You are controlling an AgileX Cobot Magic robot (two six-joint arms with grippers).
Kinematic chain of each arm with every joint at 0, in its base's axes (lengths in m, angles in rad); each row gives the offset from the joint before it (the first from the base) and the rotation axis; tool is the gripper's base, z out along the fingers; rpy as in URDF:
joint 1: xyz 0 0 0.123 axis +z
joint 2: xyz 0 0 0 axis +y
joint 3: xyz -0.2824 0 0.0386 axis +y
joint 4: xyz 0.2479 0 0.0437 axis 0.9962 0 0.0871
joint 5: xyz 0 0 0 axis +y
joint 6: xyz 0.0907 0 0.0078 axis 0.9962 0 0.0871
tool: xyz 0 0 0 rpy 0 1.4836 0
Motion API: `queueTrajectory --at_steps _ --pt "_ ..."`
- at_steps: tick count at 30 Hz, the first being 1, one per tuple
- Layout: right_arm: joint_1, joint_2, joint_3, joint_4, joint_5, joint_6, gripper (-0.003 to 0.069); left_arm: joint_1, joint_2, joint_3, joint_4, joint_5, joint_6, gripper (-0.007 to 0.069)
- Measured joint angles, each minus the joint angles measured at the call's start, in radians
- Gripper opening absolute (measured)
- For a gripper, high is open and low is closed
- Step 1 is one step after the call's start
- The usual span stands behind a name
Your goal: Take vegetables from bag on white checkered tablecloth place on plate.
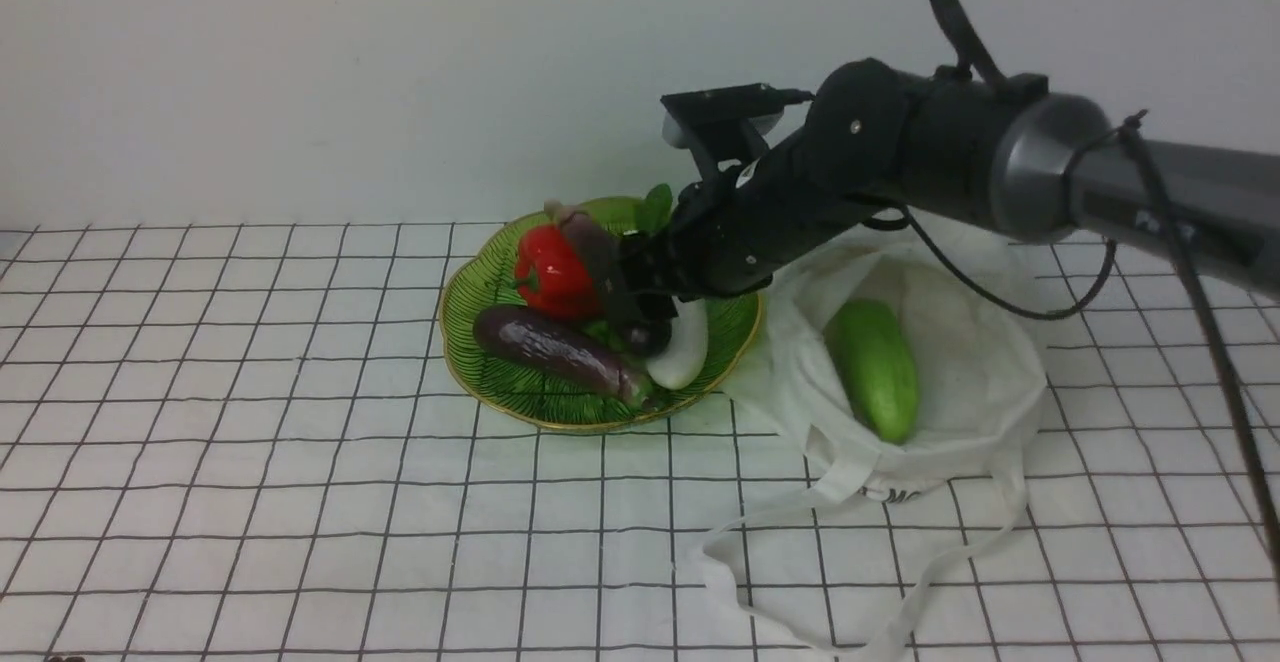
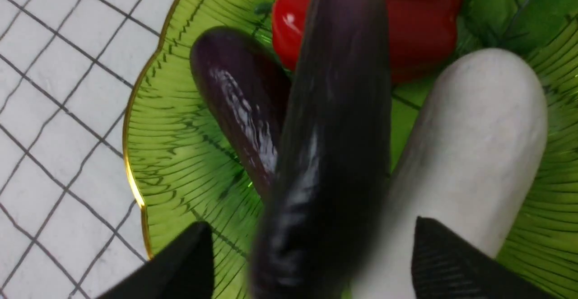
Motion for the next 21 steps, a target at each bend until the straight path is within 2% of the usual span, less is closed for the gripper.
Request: queueTrajectory --at_steps 1,4,7,9,12,14,15,18,21 --pt "0.000 0.007 -0.005 -0.002 0.008 0.003 0.0607 0.000 0.000 0.000 0.000 0.000 0.000 -0.0008" --pt "0.000 0.010 -0.026 -0.009 0.044 0.007 0.0668 0.000 0.000 0.000 0.000 0.000 0.000 -0.0008" --pt "-0.010 0.005 -0.076 -0.011 0.127 0.010 0.0678 0.000 0.000 0.000 0.000 0.000 0.000 -0.0008" --pt "-0.030 -0.017 -0.153 -0.027 0.268 0.031 0.0657 0.000 0.000 0.000 0.000 0.000 0.000 -0.0008" --pt "-0.055 -0.060 -0.272 -0.083 0.448 0.104 0.0577 0.000 0.000 0.000 0.000 0.000 0.000 -0.0008" --pt "-0.071 -0.110 -0.345 -0.153 0.497 0.167 0.0463 0.000 0.000 0.000 0.000 0.000 0.000 -0.0008" --pt "-0.072 -0.116 -0.349 -0.160 0.497 0.172 0.0452 0.000 0.000 0.000 0.000 0.000 0.000 -0.0008" --pt "-0.080 -0.231 -0.364 -0.269 0.517 0.234 0.0240 0.000 0.000 0.000 0.000 0.000 0.000 -0.0008" --pt "-0.082 -0.367 -0.307 -0.321 0.524 0.264 0.0072 0.000 0.000 0.000 0.000 0.000 0.000 -0.0008"
